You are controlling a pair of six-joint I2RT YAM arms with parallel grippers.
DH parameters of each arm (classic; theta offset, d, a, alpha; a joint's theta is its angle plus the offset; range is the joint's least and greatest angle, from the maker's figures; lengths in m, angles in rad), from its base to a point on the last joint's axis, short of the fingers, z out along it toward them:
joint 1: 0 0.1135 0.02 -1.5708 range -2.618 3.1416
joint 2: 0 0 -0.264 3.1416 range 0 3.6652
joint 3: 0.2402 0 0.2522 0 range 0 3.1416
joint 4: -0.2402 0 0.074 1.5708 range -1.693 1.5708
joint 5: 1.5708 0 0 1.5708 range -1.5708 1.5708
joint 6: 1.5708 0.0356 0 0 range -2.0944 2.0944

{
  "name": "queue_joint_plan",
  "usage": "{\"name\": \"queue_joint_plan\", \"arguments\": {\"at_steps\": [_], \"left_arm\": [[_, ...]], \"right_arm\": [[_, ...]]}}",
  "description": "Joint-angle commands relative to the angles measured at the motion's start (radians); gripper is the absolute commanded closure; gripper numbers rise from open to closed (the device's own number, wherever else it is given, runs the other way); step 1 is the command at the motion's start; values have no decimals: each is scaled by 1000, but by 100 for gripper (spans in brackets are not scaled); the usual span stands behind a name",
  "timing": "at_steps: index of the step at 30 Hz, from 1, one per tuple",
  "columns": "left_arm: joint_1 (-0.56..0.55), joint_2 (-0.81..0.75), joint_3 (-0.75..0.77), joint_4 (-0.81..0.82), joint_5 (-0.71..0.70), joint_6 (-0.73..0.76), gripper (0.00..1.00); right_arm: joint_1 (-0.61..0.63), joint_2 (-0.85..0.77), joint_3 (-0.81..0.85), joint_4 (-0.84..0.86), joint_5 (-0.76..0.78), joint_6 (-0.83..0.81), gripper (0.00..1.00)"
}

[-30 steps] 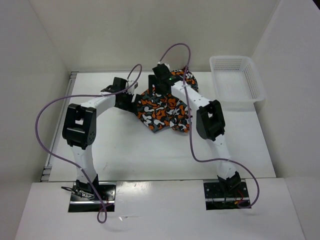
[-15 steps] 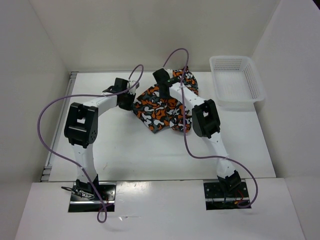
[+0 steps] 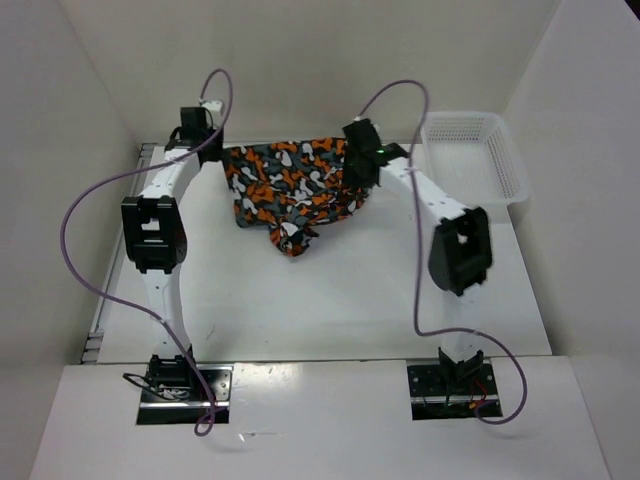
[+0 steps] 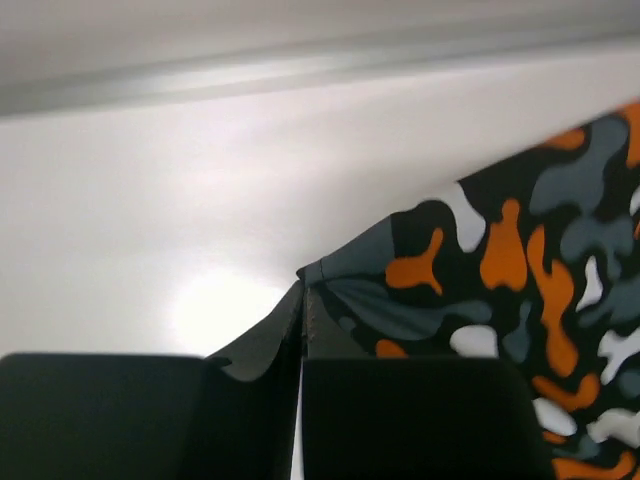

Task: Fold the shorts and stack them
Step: Flatten the shorts out

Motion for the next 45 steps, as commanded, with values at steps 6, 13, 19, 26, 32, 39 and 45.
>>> {"name": "queue_joint_plan", "arguments": {"at_steps": [6,13,19,26,32,39,45], "left_arm": [[-6,-31,121,-12,-66,4,14],[-138,-438,-353,-168,93,4,7],[-307,-585,-513,-368,194,4,3],[-514,-683,-767,-272,179,4,1],[-591,-606,-856,19,-124,4,1],[-542,-417,-766,205,-257,4,1],[-510,-426,-726,166,-123,4,66]], "right_arm": [[-94,-499,-489,179,-209,191,100],[-127,-556,-699,265,-301,293,100],[-151,-500,-580,316,-370,339,100],[-172,-455,-426,417,-409,502,100],[-197,-467,-382,441,-409,579,100],[-197,-539,-484,463,-383,622,100],[-197,-596,-556,472,-361,622,100]]}}
